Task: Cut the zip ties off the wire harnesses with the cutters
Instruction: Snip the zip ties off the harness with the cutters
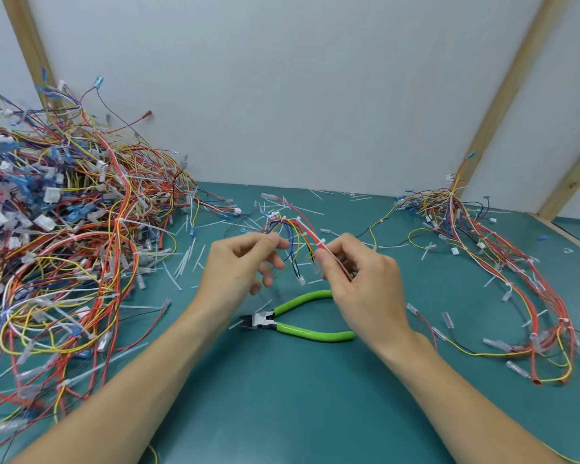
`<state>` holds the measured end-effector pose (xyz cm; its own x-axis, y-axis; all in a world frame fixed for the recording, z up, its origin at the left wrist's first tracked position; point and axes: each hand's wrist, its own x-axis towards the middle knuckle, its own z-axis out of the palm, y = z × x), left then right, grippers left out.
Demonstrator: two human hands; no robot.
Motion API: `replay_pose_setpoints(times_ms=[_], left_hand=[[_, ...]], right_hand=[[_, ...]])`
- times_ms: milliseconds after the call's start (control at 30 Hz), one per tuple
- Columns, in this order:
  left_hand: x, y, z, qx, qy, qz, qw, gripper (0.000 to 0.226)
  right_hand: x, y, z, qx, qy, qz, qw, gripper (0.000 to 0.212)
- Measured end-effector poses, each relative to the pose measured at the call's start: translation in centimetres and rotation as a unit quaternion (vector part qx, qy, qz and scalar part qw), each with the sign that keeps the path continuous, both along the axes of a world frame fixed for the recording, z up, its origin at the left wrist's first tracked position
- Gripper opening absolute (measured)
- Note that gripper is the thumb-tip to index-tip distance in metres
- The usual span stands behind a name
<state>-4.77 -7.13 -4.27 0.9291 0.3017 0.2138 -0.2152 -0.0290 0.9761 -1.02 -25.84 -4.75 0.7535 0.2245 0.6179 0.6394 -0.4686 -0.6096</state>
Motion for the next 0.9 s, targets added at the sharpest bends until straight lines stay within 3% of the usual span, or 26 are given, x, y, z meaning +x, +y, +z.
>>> replay_pose_setpoints(times_ms=[133,433,533,900], left_hand=[[-0.3,-0.8,-0.1,0.015,0.008,-0.068,0.998,0.021],[-0.5,-1.2,-0.3,0.031,0.007,-0.054,0.998,0.022],[-0.3,-1.2,-0.4,0.024,0.008,-0.036,0.999,0.02],[0.6,0.4,-0.7,-0.044,-0.007,0.046,0.998,0.016]], right_hand=[[-0.3,0.2,0.0,-0.027,-0.019,0.009,0.999,0.022],[-0.9,0.5,0.2,-0.124,-0.119,-0.014,0.985,0.014],[-1.0,0.6,0.2,-0.125,-0.084,-0.009,0.989,0.007],[0.6,-0.3,-0.6,-0.232,0.062,-0.042,0.97,0.016]])
